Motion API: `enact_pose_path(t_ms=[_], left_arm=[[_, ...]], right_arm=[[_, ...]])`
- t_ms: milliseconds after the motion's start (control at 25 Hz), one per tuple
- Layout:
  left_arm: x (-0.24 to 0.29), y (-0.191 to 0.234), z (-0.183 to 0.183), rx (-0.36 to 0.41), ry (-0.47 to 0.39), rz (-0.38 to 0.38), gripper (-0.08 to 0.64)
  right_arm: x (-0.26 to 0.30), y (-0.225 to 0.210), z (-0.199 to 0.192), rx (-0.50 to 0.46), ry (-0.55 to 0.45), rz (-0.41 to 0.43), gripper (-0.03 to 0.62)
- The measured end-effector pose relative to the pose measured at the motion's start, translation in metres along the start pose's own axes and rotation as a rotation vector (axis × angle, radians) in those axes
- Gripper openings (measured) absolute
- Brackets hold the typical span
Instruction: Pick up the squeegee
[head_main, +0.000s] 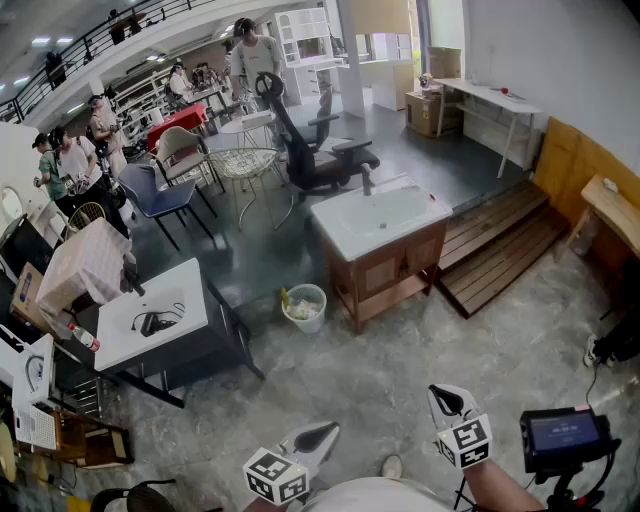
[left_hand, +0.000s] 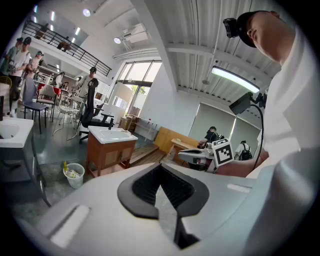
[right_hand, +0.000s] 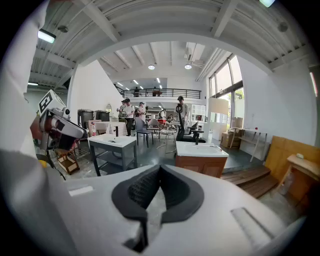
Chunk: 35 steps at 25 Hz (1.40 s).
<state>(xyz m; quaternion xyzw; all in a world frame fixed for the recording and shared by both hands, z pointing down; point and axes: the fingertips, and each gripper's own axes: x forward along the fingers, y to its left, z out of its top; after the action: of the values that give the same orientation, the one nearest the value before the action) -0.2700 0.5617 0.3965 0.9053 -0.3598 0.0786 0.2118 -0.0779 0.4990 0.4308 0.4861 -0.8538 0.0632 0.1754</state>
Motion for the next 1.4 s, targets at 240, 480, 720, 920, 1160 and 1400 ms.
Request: enact_pose_path(t_ms=[240, 480, 720, 920, 1160, 1400], left_arm=[[0.045, -0.011, 0.001, 0.003, 0.013, 0.006, 0.006], [0.126, -0.037, 0.022, 0.008, -0.003, -0.043, 0.006], [0.183, -0.041, 0.027, 0.037, 0.056, -0.108, 0.006], [0.233, -0.029, 0.037, 0.055, 0.07, -0.168, 0.006], [0.312, 0.009, 0.068, 0.043, 0.071, -0.294, 0.014], [0.374, 0.069, 0.134, 0.039, 0.03, -0.341, 0.042]], right_arm=[[-0.007, -0.042, -0.019, 0.024, 0.012, 0.009, 0.003], [-0.009, -0.107, -0.04, 0.039, 0.065, 0.039, 0.003], [-0.004, -0.15, -0.047, 0.06, 0.054, -0.012, 0.031], [0.006, -0.178, -0.061, 0.11, 0.078, -0.074, 0.051], [0.051, -0.232, -0.047, 0.11, 0.112, -0.146, 0.052], [0.134, -0.288, 0.0, 0.066, 0.124, -0.164, 0.052]])
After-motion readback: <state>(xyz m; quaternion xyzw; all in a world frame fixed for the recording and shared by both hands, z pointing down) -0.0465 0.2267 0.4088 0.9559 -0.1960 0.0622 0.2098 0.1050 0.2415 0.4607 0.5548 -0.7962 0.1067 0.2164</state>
